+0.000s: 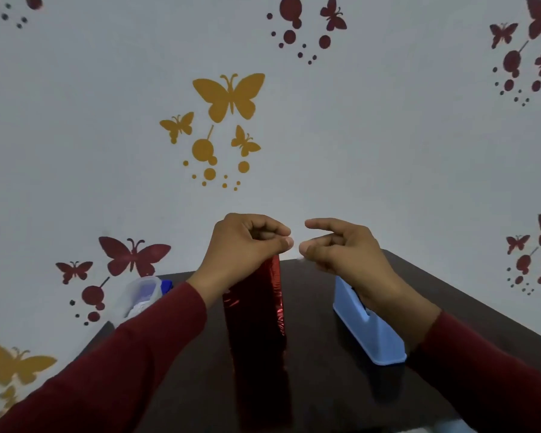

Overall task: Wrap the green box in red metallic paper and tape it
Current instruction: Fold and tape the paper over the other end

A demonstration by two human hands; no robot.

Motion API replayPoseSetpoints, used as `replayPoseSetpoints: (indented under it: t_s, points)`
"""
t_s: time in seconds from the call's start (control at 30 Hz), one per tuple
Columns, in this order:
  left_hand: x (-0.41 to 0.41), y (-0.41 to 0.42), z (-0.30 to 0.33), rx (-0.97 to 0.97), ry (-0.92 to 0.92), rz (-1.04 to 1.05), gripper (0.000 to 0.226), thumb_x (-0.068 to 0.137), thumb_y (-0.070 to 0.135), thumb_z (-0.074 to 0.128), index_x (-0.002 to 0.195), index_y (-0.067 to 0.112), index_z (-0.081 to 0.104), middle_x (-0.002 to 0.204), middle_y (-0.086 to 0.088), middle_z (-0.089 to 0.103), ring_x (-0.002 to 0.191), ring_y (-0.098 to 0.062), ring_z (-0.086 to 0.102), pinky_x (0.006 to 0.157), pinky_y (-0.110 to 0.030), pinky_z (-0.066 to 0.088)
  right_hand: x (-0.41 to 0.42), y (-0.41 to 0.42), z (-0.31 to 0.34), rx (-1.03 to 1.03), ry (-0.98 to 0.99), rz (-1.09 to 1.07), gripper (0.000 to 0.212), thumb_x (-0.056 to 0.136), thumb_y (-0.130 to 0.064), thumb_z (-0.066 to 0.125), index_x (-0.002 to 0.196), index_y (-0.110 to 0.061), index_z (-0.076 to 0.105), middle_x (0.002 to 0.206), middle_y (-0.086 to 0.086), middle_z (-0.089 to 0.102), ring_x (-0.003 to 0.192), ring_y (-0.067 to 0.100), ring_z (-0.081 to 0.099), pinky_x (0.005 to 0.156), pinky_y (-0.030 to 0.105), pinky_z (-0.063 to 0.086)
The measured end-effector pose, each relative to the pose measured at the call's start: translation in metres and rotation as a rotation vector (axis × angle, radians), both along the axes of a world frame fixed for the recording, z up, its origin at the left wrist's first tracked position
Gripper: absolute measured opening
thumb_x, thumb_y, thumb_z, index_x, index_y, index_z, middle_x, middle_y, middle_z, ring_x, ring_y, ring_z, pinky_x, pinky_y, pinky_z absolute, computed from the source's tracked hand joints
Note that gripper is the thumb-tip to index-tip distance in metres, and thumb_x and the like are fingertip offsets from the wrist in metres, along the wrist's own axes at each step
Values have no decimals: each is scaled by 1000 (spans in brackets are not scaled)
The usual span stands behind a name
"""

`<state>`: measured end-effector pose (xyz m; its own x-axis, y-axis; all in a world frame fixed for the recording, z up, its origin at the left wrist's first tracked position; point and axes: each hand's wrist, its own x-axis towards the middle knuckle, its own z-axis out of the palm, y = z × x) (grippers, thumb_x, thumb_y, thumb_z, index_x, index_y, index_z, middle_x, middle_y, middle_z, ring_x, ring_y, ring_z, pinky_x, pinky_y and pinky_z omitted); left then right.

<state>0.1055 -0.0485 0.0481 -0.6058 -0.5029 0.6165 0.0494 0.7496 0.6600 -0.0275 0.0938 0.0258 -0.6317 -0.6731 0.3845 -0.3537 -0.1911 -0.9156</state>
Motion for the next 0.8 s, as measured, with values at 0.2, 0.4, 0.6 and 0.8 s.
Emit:
replayPoseSetpoints:
  t_s: [0.2, 0.4, 0.6, 0.8]
  points:
    - [11, -53, 5, 164, 130, 308, 11, 86, 22, 76, 93, 28, 82, 86, 15, 78, 85, 2, 70, 81, -12, 50, -12, -48, 18, 71, -157, 68, 44, 82, -1, 78, 122, -18, 70, 97, 11, 81, 89, 20, 78, 74, 30, 61]
    - [-2, -85, -17, 513, -38, 274, 47, 75, 34, 81, 118, 18, 69, 110, 2, 66, 98, -13, 64, 86, -30, 51, -26, -99, 42, 208, -91, 69, 47, 81, -2, 80, 123, -16, 66, 100, 16, 80, 78, 18, 74, 64, 27, 55]
    - [-18, -89, -26, 812, 58, 124, 19, 82, 16, 80, 96, 4, 75, 83, -14, 77, 61, -18, 70, 52, -20, 52, -35, -124, 47, 353, -1, 25, 48, 74, 2, 79, 118, -14, 68, 102, 21, 78, 73, 18, 70, 51, 22, 48]
    - [-24, -96, -31, 814, 110, 105, 17, 81, 12, 82, 93, 3, 73, 86, -17, 73, 64, -24, 68, 56, -25, 53, -36, -127, 45, 381, 24, -1, 47, 75, 1, 82, 117, -12, 68, 92, 14, 80, 66, 12, 75, 50, 20, 43]
